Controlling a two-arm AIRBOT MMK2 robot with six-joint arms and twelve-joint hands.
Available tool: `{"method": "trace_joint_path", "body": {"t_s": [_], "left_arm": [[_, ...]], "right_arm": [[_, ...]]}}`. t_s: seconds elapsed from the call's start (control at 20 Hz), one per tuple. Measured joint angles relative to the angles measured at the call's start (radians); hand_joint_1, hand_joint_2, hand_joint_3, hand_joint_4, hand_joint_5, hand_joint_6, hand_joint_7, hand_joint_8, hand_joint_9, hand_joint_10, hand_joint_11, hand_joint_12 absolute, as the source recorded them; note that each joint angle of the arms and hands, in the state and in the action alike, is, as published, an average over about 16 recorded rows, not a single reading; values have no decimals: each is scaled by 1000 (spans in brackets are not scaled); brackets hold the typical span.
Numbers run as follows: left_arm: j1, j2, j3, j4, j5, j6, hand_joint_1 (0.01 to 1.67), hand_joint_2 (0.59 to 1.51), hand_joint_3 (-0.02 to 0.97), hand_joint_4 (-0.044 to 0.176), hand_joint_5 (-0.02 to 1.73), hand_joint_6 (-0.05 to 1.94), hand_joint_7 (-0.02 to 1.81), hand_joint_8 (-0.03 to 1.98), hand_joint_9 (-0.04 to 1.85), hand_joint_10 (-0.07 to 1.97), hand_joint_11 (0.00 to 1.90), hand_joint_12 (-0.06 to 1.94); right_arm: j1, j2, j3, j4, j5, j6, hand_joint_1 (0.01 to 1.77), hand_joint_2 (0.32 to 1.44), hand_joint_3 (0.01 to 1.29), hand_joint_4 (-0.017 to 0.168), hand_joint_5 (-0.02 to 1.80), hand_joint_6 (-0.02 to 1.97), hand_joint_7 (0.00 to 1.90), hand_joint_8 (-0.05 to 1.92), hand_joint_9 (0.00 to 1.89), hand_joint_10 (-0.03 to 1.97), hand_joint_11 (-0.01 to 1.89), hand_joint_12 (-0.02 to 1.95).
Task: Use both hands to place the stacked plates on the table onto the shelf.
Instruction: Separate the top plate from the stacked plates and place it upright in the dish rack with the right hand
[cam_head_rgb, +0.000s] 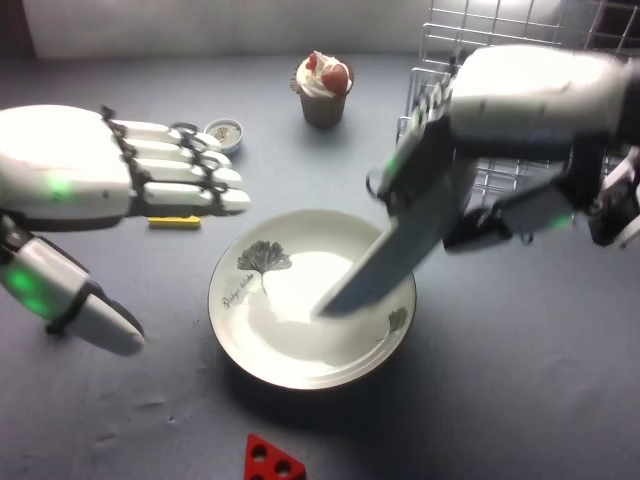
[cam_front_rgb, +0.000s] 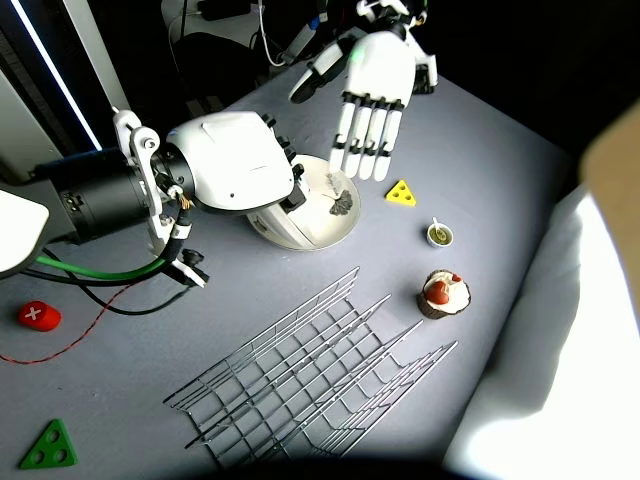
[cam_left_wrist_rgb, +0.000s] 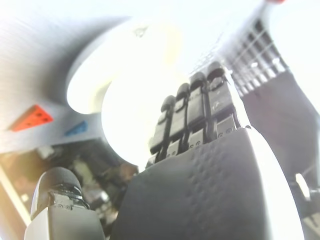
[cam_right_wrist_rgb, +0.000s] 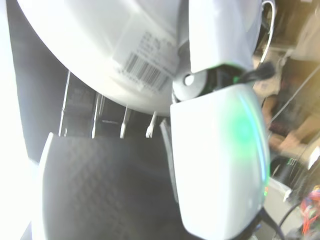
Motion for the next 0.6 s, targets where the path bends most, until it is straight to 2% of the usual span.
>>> {"method": "trace_joint_path", "body": {"t_s": [0.3,0.6], "left_arm": [[40,87,-7,-6,4,-1,110,909,5,3,20,2,27,9,30,9,31,2],[85,141,-15,-7,12,-1,114,910,5,3,23,2,26,8,29,8,25,1]], "right_arm": [[72,53,20,66,36,248,1484,903,12,-5,1023,850,1320,64,1224,520,955,1355],[110,89,58,186,30,467,1492,907,13,-7,1007,837,1271,206,1213,566,960,1359]]}}
